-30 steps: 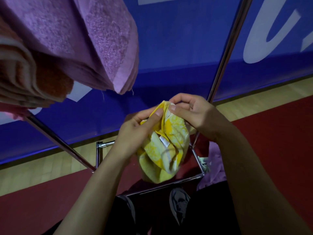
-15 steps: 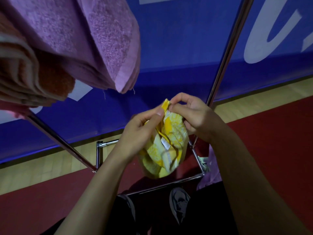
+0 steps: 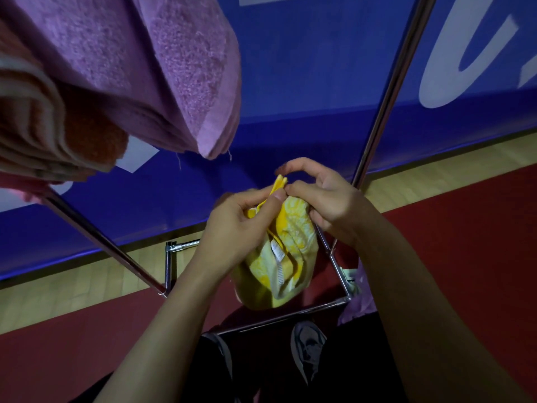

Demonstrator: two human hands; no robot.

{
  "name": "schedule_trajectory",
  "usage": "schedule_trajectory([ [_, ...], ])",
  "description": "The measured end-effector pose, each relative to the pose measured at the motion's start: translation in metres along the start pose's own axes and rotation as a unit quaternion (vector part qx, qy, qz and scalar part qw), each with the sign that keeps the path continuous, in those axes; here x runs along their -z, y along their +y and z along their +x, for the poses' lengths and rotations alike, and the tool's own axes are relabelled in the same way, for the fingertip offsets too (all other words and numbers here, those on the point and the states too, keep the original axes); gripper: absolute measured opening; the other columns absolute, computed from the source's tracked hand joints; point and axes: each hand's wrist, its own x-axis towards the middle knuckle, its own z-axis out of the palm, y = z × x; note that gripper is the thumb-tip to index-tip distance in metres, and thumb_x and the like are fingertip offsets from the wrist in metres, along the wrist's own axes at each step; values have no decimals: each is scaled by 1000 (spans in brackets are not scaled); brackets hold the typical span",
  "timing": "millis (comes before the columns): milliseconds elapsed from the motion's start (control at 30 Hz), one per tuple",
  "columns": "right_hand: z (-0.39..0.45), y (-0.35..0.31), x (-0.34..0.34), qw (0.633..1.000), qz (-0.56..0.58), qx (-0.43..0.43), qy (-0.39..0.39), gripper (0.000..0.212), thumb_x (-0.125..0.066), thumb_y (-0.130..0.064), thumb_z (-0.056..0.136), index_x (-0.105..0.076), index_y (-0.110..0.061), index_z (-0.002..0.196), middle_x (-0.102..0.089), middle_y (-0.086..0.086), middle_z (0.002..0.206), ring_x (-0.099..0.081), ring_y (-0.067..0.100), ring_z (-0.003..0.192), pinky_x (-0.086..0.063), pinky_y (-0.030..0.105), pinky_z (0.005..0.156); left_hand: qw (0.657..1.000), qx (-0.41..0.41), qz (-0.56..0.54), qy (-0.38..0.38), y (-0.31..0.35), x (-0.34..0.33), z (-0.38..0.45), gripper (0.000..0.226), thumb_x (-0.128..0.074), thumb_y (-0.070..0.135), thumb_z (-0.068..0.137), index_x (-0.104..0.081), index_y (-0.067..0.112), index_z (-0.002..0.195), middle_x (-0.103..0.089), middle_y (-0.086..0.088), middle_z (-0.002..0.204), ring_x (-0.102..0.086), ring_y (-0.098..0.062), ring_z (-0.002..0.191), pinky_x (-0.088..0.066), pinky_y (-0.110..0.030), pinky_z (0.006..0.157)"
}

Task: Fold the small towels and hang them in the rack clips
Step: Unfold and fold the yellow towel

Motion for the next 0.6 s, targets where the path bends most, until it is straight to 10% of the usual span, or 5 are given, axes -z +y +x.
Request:
schedule_trajectory([
  [133, -2, 2, 2, 995, -101, 7, -2, 32, -54, -6, 101, -71, -23, 123, -61, 13, 66, -38, 15, 43, -26, 21, 35, 998, -28, 57, 5, -6, -1, 3, 25, -58, 40, 105, -79, 27, 104, -64, -9, 76, -54, -11, 68, -49, -43, 68],
  [300, -4, 2, 3, 997, -59, 12, -43, 22, -58, -9, 100, -72, -14, 116, -76, 12, 94, -70, 25, 85, -56, 39, 81, 996, -23, 79, 17, -3, 2, 2, 27, -54, 38, 107, -78, 27, 107, -72, -5, 80, -67, -24, 77, -52, -39, 70],
  [500, 0, 7, 7, 970, -225, 89, 22, 13, -68, -25, 97, -70, -16, 107, -78, 8, 95, -75, 24, 94, -58, 43, 88, 997, -18, 81, -5, -2, 4, 3, 32, -51, 44, 106, -76, 25, 104, -68, -18, 81, -65, -36, 76, -52, -49, 68],
  [600, 5, 12, 11, 944, -290, 143, 70, 3, -71, -27, 95, -70, -29, 93, -73, 4, 96, -72, 17, 88, -55, 40, 87, 997, 18, 77, 7, 0, 6, 6, 27, -54, 43, 106, -79, 31, 108, -77, 2, 87, -71, -14, 86, -54, -34, 77],
])
